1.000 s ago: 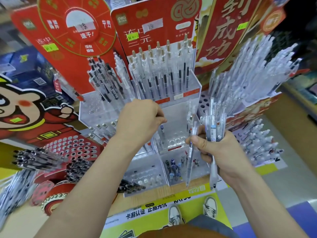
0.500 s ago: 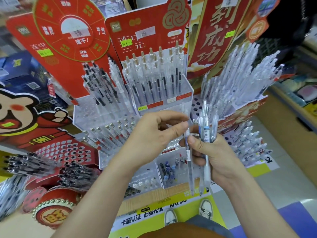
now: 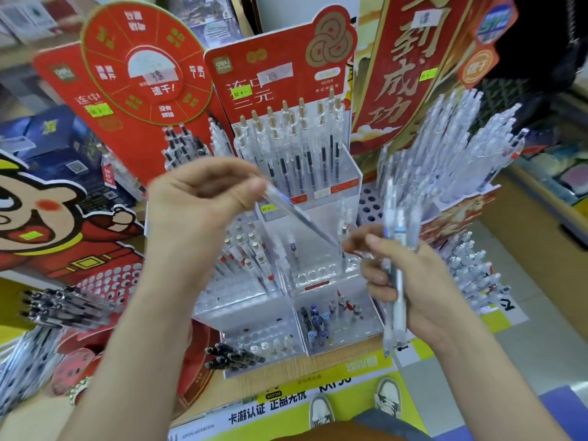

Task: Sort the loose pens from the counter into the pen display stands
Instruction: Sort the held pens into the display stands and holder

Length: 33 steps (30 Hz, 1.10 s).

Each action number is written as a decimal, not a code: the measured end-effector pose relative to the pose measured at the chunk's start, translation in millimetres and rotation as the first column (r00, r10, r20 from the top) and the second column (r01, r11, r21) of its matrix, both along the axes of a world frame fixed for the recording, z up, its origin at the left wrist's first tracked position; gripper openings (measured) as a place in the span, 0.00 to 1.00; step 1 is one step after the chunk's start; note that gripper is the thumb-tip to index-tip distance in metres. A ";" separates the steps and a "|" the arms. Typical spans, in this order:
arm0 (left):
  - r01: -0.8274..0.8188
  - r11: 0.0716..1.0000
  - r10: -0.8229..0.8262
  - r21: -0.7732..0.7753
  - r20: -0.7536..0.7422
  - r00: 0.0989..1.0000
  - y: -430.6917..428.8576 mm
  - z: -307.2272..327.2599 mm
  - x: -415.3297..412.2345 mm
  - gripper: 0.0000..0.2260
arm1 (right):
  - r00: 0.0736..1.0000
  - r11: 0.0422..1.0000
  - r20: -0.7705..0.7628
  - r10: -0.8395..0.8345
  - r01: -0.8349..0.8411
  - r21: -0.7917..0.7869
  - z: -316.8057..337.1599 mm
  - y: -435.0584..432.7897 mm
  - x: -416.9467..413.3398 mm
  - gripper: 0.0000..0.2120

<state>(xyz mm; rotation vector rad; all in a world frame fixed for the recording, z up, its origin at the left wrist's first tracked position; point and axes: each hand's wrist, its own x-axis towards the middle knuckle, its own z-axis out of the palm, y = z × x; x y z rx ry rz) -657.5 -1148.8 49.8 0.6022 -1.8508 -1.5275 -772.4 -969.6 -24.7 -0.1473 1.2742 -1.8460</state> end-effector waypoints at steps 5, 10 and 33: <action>-0.226 0.918 0.233 -0.326 -0.018 0.972 -17.2 -1.3 7.5 0.08 | 0.993 0.994 0.056 -0.106 0.106 0.006 2.4 -2.7 -5.7 0.12; -0.247 0.869 0.305 -0.428 0.070 0.950 -13.6 -25.6 -1.3 0.07 | 0.997 0.997 0.026 -0.071 0.071 0.014 -0.1 -9.4 2.5 0.13; 0.016 0.804 0.279 -0.595 0.401 0.872 -16.7 -52.3 -14.0 0.05 | 0.966 0.985 -0.189 0.175 -0.173 0.024 0.8 -14.9 17.6 0.27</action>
